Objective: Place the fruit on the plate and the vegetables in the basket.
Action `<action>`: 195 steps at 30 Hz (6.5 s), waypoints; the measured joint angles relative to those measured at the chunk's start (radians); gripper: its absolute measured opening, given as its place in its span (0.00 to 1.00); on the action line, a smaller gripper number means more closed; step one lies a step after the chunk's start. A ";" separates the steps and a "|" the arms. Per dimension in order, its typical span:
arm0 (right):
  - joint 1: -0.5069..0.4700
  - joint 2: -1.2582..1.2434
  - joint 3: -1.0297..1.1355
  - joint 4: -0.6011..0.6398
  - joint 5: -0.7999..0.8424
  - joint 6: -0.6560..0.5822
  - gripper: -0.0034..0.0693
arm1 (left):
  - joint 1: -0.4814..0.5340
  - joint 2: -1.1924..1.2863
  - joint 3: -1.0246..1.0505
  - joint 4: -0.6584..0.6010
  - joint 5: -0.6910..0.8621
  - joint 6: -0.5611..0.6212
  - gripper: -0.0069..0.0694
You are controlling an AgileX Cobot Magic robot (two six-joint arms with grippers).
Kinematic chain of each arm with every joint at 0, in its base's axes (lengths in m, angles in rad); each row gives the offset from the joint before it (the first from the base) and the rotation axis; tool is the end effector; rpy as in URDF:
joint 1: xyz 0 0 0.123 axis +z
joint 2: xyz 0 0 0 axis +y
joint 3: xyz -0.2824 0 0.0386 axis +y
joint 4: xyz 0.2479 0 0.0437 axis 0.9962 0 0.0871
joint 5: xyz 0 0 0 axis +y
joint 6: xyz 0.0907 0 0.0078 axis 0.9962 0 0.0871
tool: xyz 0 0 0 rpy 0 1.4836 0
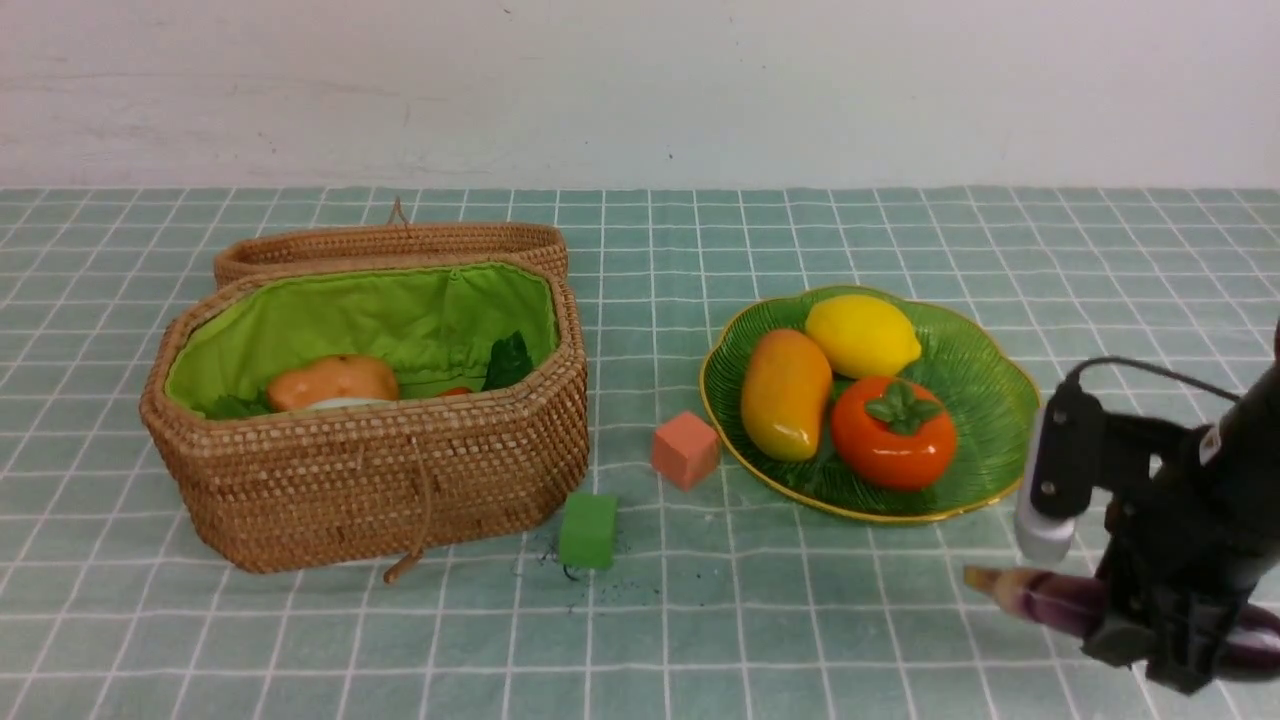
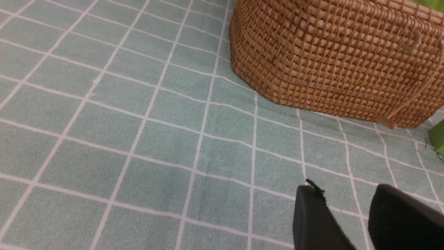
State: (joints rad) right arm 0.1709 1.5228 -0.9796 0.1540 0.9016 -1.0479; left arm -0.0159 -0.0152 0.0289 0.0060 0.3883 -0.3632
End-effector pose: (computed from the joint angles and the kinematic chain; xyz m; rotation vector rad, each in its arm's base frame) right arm 0.2734 0.0583 0.2280 -1.5566 2.4390 0.0404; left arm 0.0520 -0.0006 0.1693 -0.3235 1.8656 -0.2532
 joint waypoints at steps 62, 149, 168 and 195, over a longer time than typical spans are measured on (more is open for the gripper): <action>0.433 0.396 -0.850 0.728 -0.138 -0.166 0.57 | 0.000 0.000 0.000 0.000 0.000 -0.001 0.40; -0.059 -1.131 0.462 0.319 -0.251 0.463 0.06 | 0.000 0.000 0.000 0.000 0.000 -0.001 0.40; -0.140 -1.532 0.912 -0.210 -0.522 1.067 0.09 | 0.000 0.000 0.000 0.000 0.000 -0.001 0.40; -0.140 -1.534 0.995 -0.218 -0.512 1.073 0.12 | 0.000 0.000 0.000 0.000 0.001 -0.001 0.40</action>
State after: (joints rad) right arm 0.0308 -0.0114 0.0151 -0.0644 0.3896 0.0254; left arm -0.0159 -0.0152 0.0289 0.0060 0.3893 -0.3639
